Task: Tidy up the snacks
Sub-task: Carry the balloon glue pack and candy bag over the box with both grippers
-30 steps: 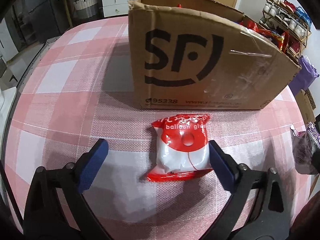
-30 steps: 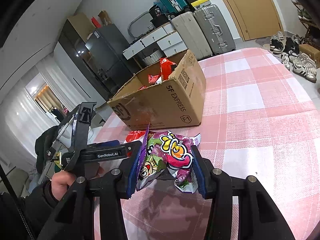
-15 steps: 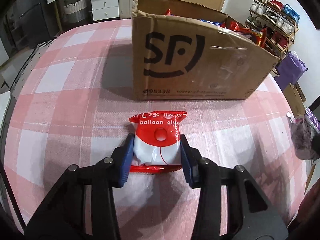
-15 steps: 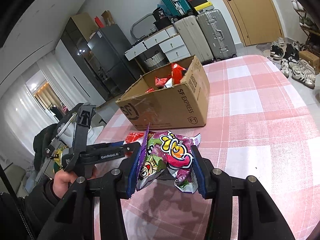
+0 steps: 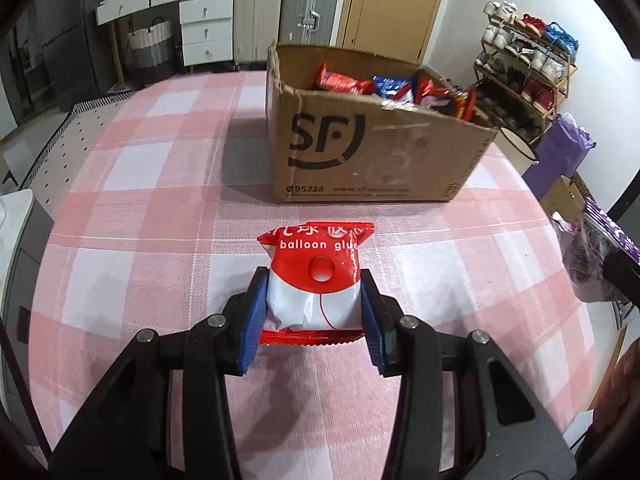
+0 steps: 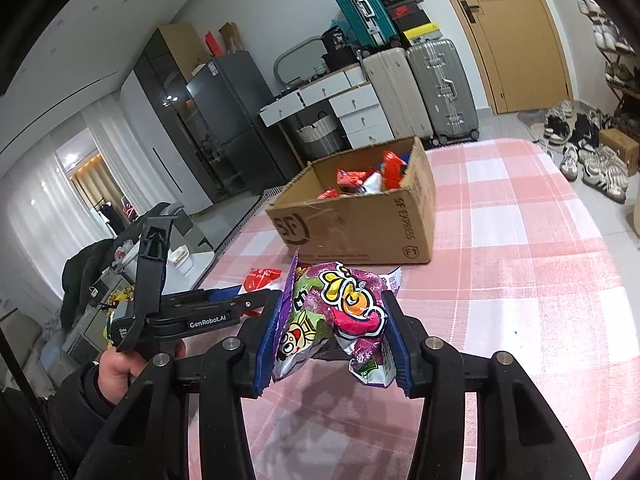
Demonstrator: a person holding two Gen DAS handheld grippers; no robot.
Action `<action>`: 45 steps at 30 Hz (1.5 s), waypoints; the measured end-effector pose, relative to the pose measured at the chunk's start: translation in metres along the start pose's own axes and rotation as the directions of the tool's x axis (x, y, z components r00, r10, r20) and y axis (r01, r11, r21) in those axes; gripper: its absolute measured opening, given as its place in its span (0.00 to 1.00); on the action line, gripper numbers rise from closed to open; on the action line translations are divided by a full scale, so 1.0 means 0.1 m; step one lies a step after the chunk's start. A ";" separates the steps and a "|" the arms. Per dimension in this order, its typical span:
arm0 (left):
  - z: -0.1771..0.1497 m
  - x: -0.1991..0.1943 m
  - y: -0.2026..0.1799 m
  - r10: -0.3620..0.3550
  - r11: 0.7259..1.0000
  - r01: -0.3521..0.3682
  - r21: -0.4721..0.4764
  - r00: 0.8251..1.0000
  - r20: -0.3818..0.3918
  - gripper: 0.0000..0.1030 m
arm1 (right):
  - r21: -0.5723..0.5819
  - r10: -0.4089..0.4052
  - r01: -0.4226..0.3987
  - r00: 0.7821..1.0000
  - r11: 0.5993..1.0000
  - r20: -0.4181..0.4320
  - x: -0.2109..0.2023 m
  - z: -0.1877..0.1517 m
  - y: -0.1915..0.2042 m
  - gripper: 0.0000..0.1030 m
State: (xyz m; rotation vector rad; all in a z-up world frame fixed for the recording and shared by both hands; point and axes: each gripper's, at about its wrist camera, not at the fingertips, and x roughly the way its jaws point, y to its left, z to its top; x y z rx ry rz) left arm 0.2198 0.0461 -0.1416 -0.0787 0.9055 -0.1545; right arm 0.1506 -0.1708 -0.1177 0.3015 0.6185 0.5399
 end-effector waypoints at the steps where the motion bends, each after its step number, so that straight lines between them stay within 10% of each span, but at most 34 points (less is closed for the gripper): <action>1: -0.01 -0.05 -0.01 -0.003 1.000 0.003 0.001 1.000 0.007 0.39 | -0.008 0.000 0.000 1.000 1.000 0.004 -0.02 0.00 0.04 0.46; 16: 0.05 -0.71 0.04 -0.056 0.998 0.056 -0.002 0.995 0.086 0.39 | -0.091 0.000 0.005 0.999 0.996 0.048 -0.25 0.29 0.48 0.46; 45: 1.88 -0.48 -0.33 -0.073 0.985 0.063 0.163 0.996 0.059 0.39 | -0.145 0.007 0.003 0.998 0.989 0.069 0.38 1.75 0.30 0.46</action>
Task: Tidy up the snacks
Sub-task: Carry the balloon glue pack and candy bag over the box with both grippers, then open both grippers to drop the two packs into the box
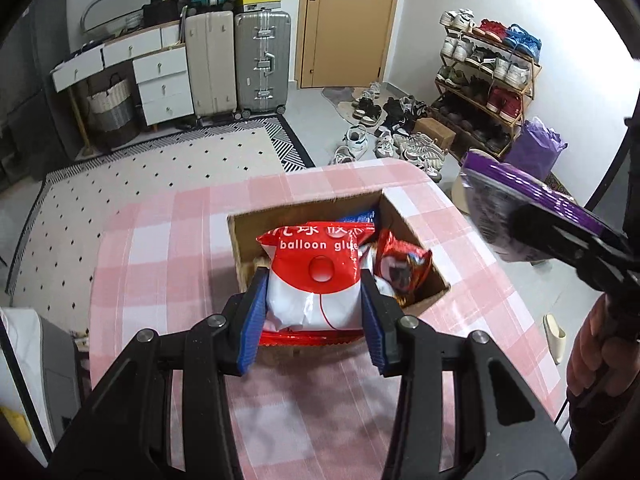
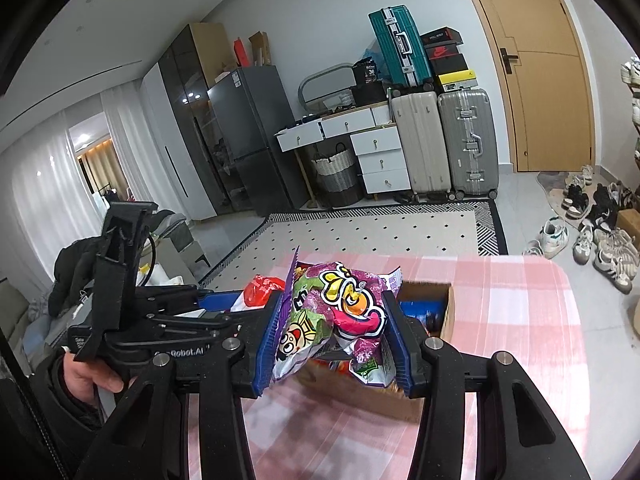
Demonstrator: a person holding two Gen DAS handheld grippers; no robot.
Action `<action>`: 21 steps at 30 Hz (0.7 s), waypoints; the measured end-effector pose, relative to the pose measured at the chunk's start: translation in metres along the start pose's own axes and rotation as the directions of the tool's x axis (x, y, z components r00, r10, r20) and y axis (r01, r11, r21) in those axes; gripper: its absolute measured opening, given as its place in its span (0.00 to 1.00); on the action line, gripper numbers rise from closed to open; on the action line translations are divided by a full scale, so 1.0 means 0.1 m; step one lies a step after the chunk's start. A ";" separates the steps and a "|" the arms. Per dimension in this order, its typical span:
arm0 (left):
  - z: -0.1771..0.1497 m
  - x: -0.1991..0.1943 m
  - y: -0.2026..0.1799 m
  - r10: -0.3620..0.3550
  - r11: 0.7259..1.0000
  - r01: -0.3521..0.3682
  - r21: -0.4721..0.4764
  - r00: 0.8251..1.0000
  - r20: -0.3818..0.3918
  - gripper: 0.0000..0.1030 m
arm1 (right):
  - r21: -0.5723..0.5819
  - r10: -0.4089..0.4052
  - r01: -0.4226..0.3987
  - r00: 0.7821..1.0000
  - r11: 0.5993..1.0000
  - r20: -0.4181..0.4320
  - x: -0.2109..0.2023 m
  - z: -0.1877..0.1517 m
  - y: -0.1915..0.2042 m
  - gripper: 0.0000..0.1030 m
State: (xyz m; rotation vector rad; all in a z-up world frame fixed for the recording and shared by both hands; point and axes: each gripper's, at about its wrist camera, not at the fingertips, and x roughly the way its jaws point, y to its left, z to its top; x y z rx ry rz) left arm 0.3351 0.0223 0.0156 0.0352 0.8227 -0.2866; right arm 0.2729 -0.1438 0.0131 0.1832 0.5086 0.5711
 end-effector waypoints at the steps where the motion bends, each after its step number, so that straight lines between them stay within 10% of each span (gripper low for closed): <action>1: 0.04 0.02 0.00 0.000 1.000 0.000 0.003 1.000 0.002 0.39 | 0.001 0.000 0.000 1.000 1.000 -0.001 0.04 0.02 -0.02 0.46; 21: 0.18 0.93 0.16 -0.029 0.999 0.027 -0.034 0.997 -0.075 0.39 | 0.012 -0.025 0.026 0.997 1.000 -0.067 0.88 0.21 -0.30 0.46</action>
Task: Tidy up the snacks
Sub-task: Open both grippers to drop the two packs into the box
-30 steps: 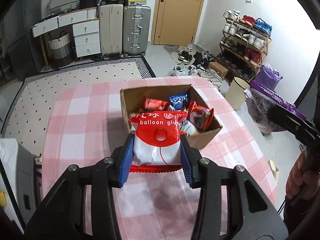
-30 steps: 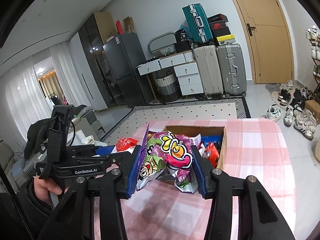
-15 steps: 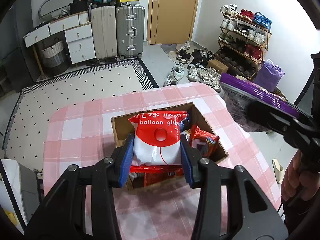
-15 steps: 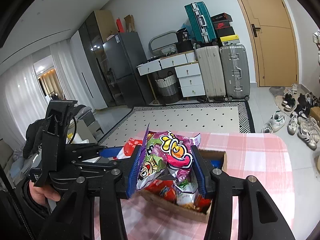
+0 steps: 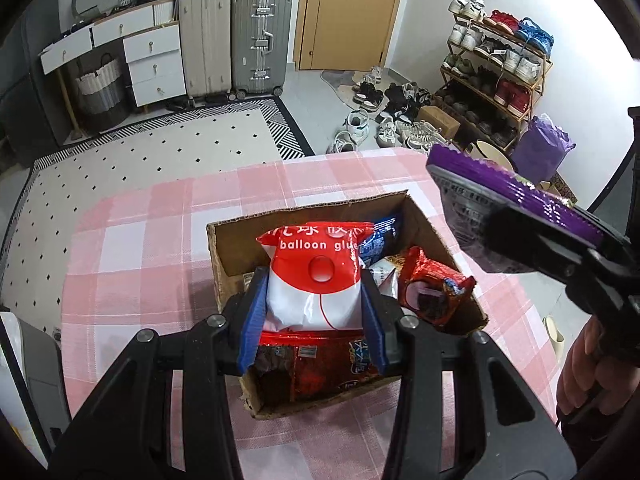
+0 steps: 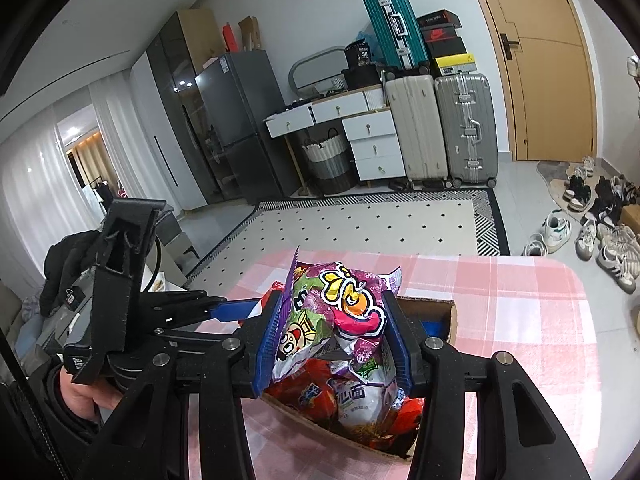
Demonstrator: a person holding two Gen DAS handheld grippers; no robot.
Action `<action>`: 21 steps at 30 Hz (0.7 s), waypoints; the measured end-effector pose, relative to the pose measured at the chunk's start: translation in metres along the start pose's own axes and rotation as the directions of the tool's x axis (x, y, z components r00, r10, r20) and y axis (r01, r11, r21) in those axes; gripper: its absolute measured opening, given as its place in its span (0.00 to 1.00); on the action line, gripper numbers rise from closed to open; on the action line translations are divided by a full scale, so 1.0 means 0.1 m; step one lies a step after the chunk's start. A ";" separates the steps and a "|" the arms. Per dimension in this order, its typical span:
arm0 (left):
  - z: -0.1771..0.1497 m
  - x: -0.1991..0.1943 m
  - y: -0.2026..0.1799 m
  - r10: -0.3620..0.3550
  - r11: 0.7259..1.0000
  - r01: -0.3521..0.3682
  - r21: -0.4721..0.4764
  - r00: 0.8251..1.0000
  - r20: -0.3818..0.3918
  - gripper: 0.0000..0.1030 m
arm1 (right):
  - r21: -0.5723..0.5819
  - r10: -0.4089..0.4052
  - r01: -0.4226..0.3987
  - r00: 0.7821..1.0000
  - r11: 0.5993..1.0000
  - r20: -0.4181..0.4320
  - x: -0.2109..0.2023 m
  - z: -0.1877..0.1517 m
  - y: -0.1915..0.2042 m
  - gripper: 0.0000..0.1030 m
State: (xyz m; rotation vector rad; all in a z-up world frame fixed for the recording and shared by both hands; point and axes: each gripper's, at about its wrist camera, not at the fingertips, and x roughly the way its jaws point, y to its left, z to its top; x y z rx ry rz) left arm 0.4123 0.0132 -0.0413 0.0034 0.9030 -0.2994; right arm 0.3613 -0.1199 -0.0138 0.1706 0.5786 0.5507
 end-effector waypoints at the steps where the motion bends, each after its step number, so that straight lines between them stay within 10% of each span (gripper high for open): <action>1: 0.00 0.03 0.02 0.002 1.000 -0.002 -0.002 1.000 -0.005 0.39 | 0.002 0.000 0.000 1.000 1.000 0.000 0.03 -0.01 -0.01 0.46; 11: -0.06 0.25 0.13 0.018 1.000 -0.019 -0.024 0.999 -0.036 0.61 | 0.034 -0.061 0.061 0.998 0.998 0.016 0.27 -0.03 -0.18 0.67; 21: -0.16 -0.08 0.17 0.033 0.998 -0.032 -0.049 0.999 0.023 0.65 | 0.069 -0.084 0.079 0.994 0.994 0.075 -0.13 -0.05 -0.28 0.67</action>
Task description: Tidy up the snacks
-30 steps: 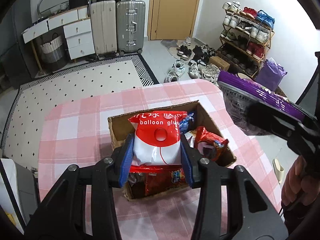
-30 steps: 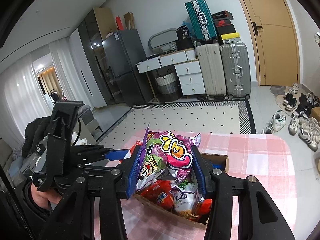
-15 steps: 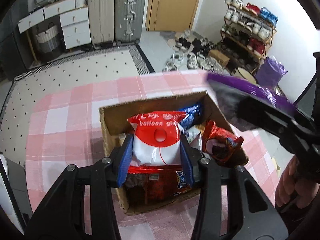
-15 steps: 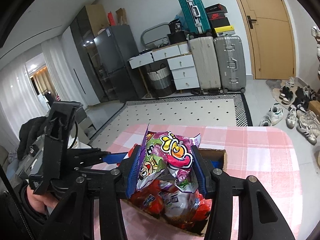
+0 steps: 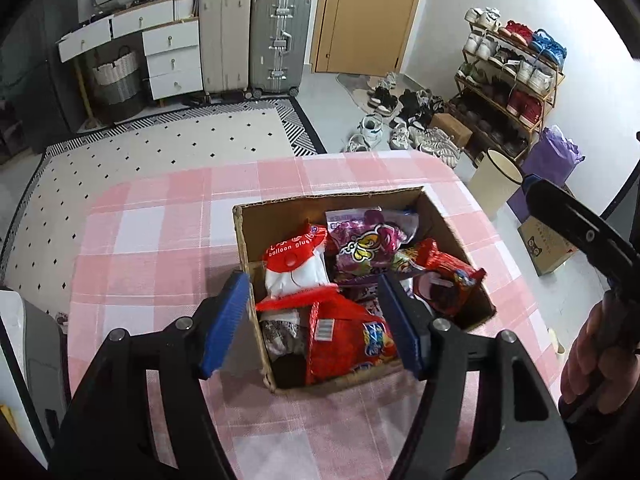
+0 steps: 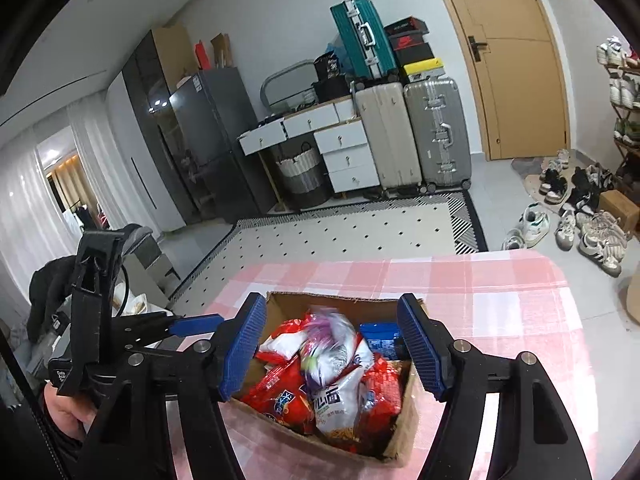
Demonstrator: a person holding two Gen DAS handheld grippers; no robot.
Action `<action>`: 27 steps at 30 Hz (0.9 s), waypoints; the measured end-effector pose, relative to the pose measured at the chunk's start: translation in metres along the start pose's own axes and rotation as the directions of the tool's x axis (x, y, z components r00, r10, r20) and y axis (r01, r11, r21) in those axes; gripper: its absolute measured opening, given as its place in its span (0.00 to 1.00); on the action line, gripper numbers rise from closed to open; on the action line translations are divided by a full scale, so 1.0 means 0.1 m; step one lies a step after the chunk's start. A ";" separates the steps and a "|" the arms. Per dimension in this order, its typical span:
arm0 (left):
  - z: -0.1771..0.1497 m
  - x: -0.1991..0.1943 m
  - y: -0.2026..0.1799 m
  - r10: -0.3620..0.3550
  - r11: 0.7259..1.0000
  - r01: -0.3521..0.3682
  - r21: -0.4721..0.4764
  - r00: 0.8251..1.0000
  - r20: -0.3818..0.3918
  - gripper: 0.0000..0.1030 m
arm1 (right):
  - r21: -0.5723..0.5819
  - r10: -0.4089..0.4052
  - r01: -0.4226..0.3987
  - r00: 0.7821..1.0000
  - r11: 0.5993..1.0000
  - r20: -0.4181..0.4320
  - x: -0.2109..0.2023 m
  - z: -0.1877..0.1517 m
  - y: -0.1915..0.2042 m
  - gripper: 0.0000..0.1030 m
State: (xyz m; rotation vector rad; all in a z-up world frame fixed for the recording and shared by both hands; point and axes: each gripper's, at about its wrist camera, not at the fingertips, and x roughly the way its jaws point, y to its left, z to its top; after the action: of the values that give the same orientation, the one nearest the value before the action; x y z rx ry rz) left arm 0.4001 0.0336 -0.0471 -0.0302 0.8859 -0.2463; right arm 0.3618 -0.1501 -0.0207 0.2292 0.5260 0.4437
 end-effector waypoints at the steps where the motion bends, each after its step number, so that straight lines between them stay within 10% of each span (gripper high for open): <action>1: -0.01 -0.04 -0.01 0.004 1.000 -0.004 0.002 1.000 0.003 0.66 | -0.001 -0.003 0.003 1.000 1.000 0.006 -0.06 -0.01 0.01 0.67; 19: -0.49 -0.99 -0.26 0.055 0.998 -0.057 0.012 0.990 0.129 0.80 | -0.030 -0.084 0.091 0.982 0.995 0.168 -1.12 -0.49 0.15 0.82; 27: -0.84 -1.33 -0.35 0.042 0.999 -0.045 0.013 0.981 0.187 0.85 | 0.027 -0.222 0.229 0.896 0.973 0.386 -1.77 -0.73 0.15 0.95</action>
State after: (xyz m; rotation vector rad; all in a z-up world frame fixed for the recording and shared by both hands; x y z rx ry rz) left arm 0.2481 0.0359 0.0053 -0.0178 0.6965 -0.2068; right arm 0.1810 -0.2115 -0.0004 0.2276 0.1553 0.1676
